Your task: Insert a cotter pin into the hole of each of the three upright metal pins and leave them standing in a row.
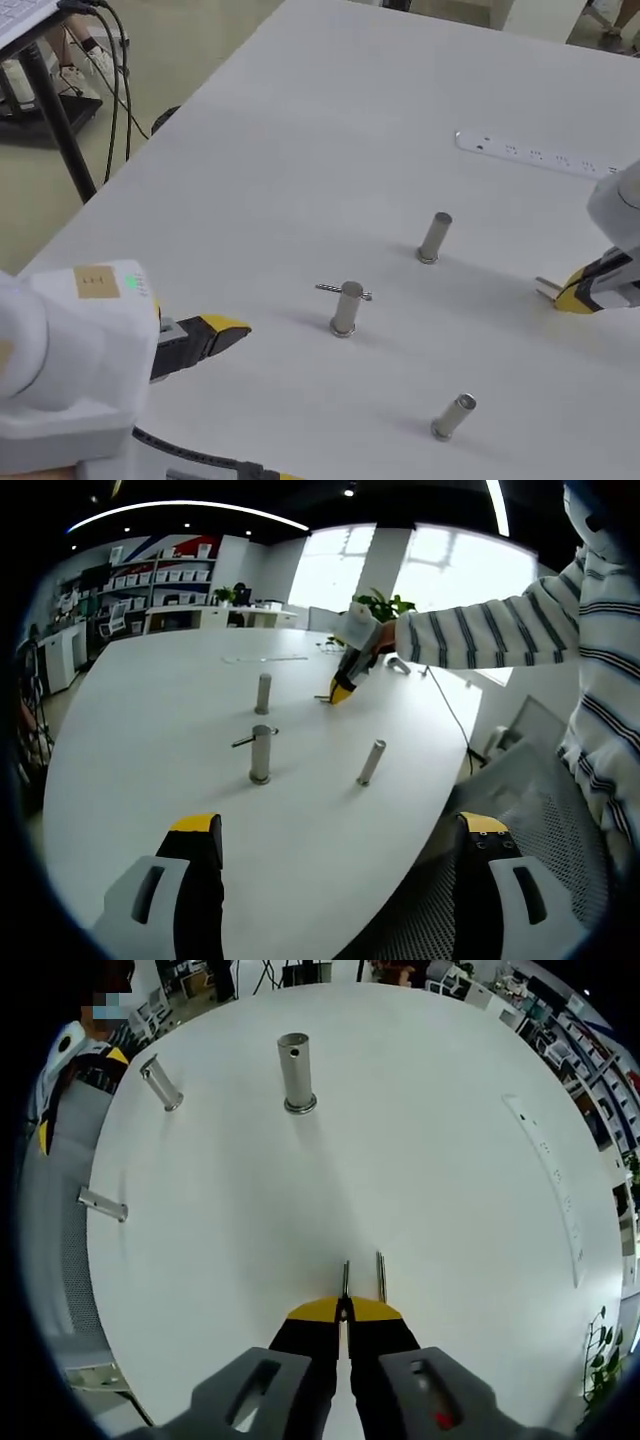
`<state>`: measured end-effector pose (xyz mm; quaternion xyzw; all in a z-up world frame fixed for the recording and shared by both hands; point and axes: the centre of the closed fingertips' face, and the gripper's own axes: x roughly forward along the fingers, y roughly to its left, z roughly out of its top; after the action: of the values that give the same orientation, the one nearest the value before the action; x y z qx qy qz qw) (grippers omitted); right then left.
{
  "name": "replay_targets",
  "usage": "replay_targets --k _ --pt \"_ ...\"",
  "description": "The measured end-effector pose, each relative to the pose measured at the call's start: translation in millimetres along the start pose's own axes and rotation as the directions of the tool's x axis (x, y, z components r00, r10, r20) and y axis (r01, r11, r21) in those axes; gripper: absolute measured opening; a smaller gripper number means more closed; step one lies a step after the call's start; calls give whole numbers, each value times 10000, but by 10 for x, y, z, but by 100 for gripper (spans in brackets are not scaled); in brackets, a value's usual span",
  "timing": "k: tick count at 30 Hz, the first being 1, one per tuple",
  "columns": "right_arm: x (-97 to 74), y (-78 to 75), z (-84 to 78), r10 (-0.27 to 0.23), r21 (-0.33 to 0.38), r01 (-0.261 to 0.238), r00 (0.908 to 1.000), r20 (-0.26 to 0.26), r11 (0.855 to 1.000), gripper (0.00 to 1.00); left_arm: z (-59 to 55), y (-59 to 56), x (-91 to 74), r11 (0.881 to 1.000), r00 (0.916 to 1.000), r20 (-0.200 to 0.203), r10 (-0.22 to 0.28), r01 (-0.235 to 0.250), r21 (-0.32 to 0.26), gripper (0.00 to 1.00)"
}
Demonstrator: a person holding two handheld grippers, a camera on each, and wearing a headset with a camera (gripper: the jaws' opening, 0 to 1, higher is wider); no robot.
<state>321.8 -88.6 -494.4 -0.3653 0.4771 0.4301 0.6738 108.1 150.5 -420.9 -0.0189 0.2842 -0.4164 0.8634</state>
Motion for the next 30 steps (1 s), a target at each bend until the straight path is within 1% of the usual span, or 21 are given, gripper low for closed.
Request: replay_targets --k 2,3,7,9,10,13,14,18,20,22,25,27,29,30 --pt "-2 2 -1 -87 -40 87 10000 -7 10000 0 -6 -1 -12 10000 10000 -7 66 -66 -44 95" --pt "-1 6 0 -201 -216 201 9998 -12 9996 0 -9 -9 -21 10000 10000 -11 54 -54 -72 95" --pt "-2 17 -2 -529 -808 522 9986 -63 9954 0 29 -5 -47 9997 9997 208 157 -153 -181 95" --pt "-2 20 -6 -615 -895 610 9981 -28 9941 0 42 -12 -58 9997 9996 234 144 -139 -209 95" --pt "-4 16 -8 -661 -1112 659 9978 25 9916 0 42 -16 -64 9998 9997 196 140 -137 -166 95" --pt "-6 6 -19 -743 -1165 748 9972 90 9904 0 42 -9 -78 9997 9997 101 234 -235 34 95" --pt "-11 -8 -38 -851 -1238 850 9964 47 9887 0 46 -4 -83 9996 9996 106 262 -263 79 95" --pt "-38 -16 -85 -887 -1136 880 9961 -10 9896 0 66 19 -90 9994 9992 181 348 -348 -1 95" --pt "-75 -35 -84 -1015 -1125 1023 9947 133 9884 0 82 36 -90 9991 9989 205 415 -415 37 95" --pt "-121 -43 -64 -1095 -822 1130 9929 457 9902 0 120 47 -88 9989 9985 285 457 -460 85 94" --pt "-198 -26 -67 -1243 -771 1295 9898 691 9886 0 184 42 -79 9990 9982 426 416 -423 148 93" --pt "-258 19 -58 -1255 -484 1311 9866 1045 9902 0 220 45 -64 9988 9979 490 416 -428 233 92" --pt "-300 48 -48 -1294 -334 1349 9826 1335 9903 0 256 45 -46 9993 9978 557 363 -364 7 92" --pt "-324 56 -50 -1337 -258 1388 9806 1433 9900 0 276 46 -41 9994 9973 638 359 -359 -11 91"
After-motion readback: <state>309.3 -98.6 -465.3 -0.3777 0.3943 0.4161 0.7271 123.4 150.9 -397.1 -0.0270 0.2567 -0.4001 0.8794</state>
